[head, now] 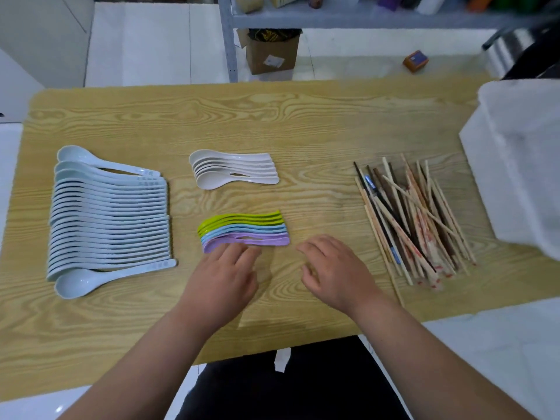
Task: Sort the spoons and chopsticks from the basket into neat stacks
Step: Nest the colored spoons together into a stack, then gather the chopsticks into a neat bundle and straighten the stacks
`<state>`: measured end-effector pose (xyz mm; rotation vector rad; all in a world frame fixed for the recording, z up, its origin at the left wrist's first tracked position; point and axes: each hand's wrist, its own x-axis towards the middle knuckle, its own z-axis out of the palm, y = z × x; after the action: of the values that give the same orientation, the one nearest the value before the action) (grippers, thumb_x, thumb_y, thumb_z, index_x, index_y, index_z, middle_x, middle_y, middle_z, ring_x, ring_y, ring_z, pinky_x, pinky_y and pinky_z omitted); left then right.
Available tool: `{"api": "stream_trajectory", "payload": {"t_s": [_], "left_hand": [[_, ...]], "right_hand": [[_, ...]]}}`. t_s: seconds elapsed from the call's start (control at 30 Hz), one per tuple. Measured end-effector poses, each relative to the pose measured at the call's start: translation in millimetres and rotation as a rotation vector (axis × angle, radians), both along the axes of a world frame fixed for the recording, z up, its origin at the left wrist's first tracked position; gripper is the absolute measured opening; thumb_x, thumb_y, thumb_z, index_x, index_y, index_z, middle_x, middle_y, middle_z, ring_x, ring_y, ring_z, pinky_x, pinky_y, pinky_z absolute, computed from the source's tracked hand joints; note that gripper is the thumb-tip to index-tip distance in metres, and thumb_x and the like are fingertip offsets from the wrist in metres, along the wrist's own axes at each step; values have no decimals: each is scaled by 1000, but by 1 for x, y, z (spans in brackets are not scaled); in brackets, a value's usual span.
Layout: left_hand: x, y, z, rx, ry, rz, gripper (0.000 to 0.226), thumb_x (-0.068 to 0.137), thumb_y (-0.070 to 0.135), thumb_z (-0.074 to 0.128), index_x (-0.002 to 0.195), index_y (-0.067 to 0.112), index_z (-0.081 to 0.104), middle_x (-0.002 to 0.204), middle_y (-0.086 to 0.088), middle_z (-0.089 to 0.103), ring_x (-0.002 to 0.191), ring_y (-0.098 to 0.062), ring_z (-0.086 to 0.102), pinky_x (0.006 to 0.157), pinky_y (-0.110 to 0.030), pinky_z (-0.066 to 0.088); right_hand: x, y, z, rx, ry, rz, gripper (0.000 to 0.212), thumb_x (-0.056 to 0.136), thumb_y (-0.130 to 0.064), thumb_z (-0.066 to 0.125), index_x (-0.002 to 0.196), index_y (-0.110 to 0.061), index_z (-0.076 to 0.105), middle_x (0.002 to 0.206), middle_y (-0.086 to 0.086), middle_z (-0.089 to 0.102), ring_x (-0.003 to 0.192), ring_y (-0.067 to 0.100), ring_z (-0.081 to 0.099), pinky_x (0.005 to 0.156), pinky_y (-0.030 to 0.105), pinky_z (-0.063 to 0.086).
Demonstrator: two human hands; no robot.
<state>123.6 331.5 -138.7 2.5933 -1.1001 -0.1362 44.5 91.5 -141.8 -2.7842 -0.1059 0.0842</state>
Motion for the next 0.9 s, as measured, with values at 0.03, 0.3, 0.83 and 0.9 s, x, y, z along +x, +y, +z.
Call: {"api": "stream_trajectory", "payload": {"t_s": [0.03,0.3,0.83,0.9], "left_hand": [[-8,-7,-1,23,40,-19,43,80,30,54,118,15,66,104,-7,65,91,-34,63,76,-43,56],[-42,-101,-11,363,272,-199,48,77,42,43,116,20,60,106,-5,59,99,-32,60,76,-42,57],[-40,-326,6,262,629,604,50,88,44,70,116,6,53,116,-17,61,109,-36,61,82,-36,47],[-39,-327,3,269,641,664,46,86,37,72,114,5,54,114,-16,63,110,-35,62,84,-36,48]], "right_hand": [[-14,-7,5,-3,29,-18,39,87,-26,52,119,-9,68,114,7,67,110,28,63,96,44,52],[-79,-98,27,-4,230,-209,38,93,-28,48,122,-15,68,116,1,67,110,21,62,90,34,54],[-47,-241,26,50,361,-34,45,95,-48,57,130,-19,51,124,1,54,112,21,55,87,38,53],[-46,-240,24,26,414,0,42,96,-46,59,125,-18,51,119,2,56,105,23,58,80,38,52]]}}
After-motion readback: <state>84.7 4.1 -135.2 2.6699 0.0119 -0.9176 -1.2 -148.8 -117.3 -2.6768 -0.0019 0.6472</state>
